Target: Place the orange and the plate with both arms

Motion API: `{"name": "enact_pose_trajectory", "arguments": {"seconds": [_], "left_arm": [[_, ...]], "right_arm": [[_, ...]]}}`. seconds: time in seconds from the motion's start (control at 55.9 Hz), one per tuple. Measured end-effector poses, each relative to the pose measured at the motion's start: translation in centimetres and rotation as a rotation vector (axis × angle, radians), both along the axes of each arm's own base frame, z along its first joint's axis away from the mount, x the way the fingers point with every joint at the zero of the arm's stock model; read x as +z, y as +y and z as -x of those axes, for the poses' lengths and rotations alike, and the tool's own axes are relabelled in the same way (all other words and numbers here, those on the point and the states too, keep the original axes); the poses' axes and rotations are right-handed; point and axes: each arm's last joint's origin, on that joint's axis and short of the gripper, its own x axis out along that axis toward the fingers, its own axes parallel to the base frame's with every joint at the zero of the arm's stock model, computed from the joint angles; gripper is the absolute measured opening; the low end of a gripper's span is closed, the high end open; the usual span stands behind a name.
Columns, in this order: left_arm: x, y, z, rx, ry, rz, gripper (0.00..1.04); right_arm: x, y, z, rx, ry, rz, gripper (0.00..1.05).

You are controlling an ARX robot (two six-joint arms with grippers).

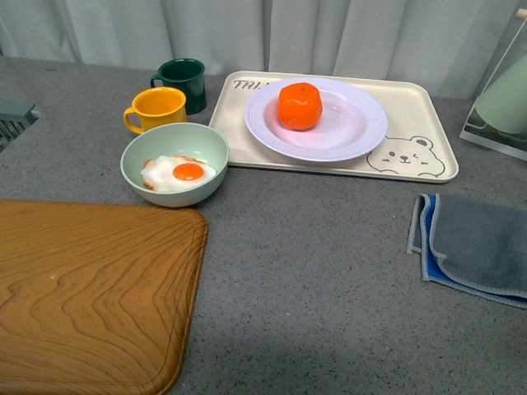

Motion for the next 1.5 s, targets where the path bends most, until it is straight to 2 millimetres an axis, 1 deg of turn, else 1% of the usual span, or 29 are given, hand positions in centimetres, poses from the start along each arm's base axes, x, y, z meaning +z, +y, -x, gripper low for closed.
{"name": "enact_pose_trajectory", "arguments": {"seconds": [0.411,1.019,1.108,1.162,1.323,1.341,1.376,1.484,1.502], "left_arm": [[0.0,0.0,0.0,0.000,0.000,0.000,0.98],[0.0,0.0,0.0,0.000,0.000,0.000,0.98],[0.0,0.0,0.0,0.000,0.000,0.000,0.98],[0.0,0.0,0.0,0.000,0.000,0.000,0.98],[0.0,0.0,0.0,0.000,0.000,0.000,0.98],[0.0,0.0,0.0,0.000,0.000,0.000,0.98],[0.0,0.0,0.0,0.000,0.000,0.000,0.98],[0.0,0.0,0.0,0.000,0.000,0.000,0.98],[0.0,0.0,0.0,0.000,0.000,0.000,0.98]], "right_arm": [[0.4,0.0,1.5,0.000,-0.013,0.000,0.01],[0.4,0.0,2.7,0.001,-0.016,0.000,0.01],[-0.1,0.0,3.5,0.003,0.021,0.000,0.01],[0.1,0.0,3.7,0.003,-0.007,0.000,0.01],[0.1,0.0,3.8,0.003,-0.010,0.000,0.01],[0.1,0.0,3.8,0.003,-0.010,0.001,0.01],[0.1,0.0,3.8,0.003,-0.009,0.001,0.07],[0.1,0.0,3.8,0.003,-0.010,0.001,0.28],[0.1,0.0,3.8,0.003,-0.010,0.001,0.30]]}}
